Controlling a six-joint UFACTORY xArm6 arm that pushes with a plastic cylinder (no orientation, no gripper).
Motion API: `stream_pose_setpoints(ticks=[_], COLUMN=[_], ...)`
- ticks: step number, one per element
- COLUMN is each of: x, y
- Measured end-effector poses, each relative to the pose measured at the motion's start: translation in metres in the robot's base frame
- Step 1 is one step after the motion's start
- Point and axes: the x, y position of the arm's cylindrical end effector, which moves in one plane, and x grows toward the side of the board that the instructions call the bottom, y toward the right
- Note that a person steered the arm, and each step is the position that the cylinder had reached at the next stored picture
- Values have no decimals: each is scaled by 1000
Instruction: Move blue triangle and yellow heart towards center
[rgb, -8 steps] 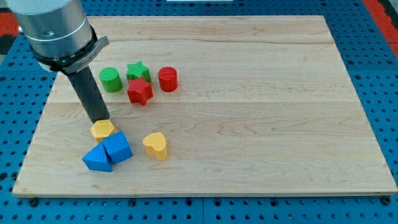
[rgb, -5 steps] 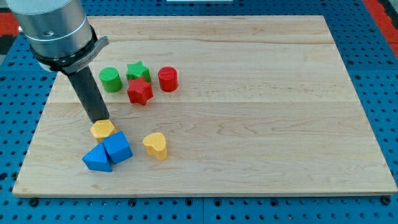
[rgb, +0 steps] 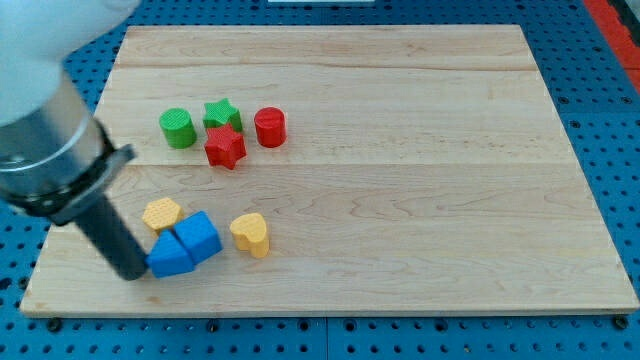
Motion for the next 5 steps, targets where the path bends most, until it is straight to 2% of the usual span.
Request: stream_pose_setpoints(ticks=[1,3,4,5], x=[-13,25,3,-23], y=[47,60,88,88])
